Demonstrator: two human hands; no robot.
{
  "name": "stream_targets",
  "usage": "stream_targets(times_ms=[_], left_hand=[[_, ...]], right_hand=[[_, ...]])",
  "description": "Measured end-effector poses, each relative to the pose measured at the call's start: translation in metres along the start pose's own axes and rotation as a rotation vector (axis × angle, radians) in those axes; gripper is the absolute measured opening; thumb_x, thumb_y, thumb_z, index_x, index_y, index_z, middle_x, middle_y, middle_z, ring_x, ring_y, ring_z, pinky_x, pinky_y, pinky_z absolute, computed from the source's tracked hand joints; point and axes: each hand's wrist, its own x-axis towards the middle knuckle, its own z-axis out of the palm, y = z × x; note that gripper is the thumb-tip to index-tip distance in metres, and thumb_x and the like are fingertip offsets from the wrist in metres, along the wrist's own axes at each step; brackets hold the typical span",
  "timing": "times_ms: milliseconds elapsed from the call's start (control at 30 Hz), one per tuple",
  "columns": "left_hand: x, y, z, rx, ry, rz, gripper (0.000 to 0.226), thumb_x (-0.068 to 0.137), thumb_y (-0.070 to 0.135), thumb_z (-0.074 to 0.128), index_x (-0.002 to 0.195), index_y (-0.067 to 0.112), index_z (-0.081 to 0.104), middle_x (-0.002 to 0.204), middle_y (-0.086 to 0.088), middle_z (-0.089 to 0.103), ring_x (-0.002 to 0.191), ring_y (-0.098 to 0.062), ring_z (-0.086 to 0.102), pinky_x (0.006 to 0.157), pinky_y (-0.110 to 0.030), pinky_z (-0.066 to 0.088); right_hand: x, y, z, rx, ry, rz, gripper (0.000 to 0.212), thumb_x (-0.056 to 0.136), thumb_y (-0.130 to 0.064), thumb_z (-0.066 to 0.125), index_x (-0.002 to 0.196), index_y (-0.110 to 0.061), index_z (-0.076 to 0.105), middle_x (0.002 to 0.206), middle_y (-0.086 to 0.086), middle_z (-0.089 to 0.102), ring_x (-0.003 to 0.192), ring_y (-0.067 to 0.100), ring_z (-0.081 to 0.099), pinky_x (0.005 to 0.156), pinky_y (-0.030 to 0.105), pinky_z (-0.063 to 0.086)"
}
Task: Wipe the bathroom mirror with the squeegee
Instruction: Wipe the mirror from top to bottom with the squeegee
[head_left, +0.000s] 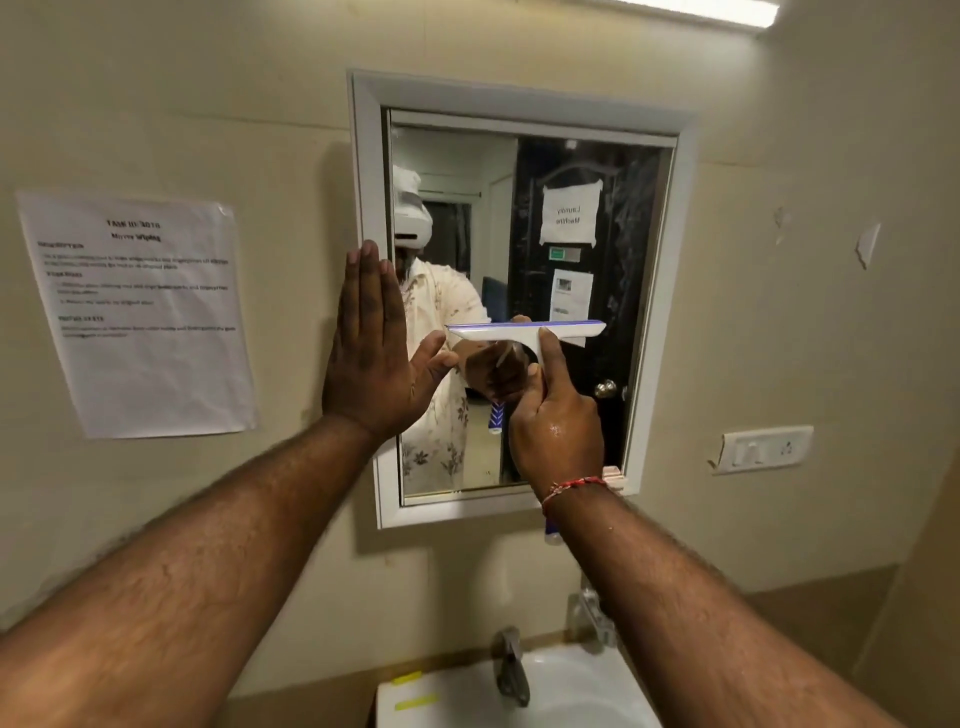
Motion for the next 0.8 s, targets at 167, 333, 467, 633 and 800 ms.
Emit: stream_targets(times_ms=[167,333,467,633,800], left_hand=[[-0.027,0.004,0.003,0.019,-0.045,0.000,0.110,0.110,0.068,0.052,0.171,-0.013,0.010,0.180,-0.039,0.003,0.171,-0.053,0.004,0.139,-0.063,0.017],[-0.062,0.004,0.013,0.035,-0.098,-0.016,0.111,0.109,0.070,0.051,0.172,-0.011,0.009,0.181,-0.037,0.002,0.171,-0.052,0.004,0.138,-0.064,0.017],[-0.090,0.003,0.023,0.019,-0.126,-0.013,0.115,0.107,0.071,0.054,0.173,-0.009,0.005,0.182,-0.034,-0.004,0.172,-0.051,0.000,0.138,-0.065,0.018],[-0.127,-0.002,0.029,-0.044,-0.166,0.034,0.120,0.103,0.070,0.062,0.171,-0.013,0.008,0.182,-0.032,-0.011,0.172,-0.052,-0.004,0.140,-0.064,0.013],[-0.161,-0.002,0.028,-0.080,-0.231,0.055,0.121,0.103,0.071,0.062,0.171,-0.014,0.009,0.182,-0.033,-0.013,0.171,-0.054,-0.005,0.139,-0.066,0.013]], right_hand=[[-0.017,0.012,0.001,-0.023,-0.034,0.020,0.054,0.115,-0.044,0.038,0.167,-0.050,0.024,0.070,-0.006,0.068,0.061,0.012,0.067,0.059,0.036,0.061],[-0.037,0.027,0.004,-0.073,-0.060,0.028,0.054,0.116,-0.043,0.037,0.167,-0.050,0.021,0.077,-0.003,0.069,0.065,0.013,0.067,0.061,0.042,0.065],[-0.057,0.040,0.010,-0.105,-0.084,0.078,0.054,0.116,-0.044,0.037,0.166,-0.054,0.019,0.085,0.003,0.073,0.072,0.021,0.070,0.069,0.049,0.066],[-0.078,0.060,0.017,-0.127,-0.102,0.096,0.054,0.114,-0.045,0.036,0.164,-0.056,0.018,0.081,0.005,0.071,0.069,0.025,0.068,0.066,0.051,0.064],[-0.107,0.080,0.020,-0.161,-0.121,0.192,0.054,0.110,-0.050,0.033,0.161,-0.063,0.022,0.084,0.008,0.070,0.074,0.034,0.066,0.070,0.049,0.060]])
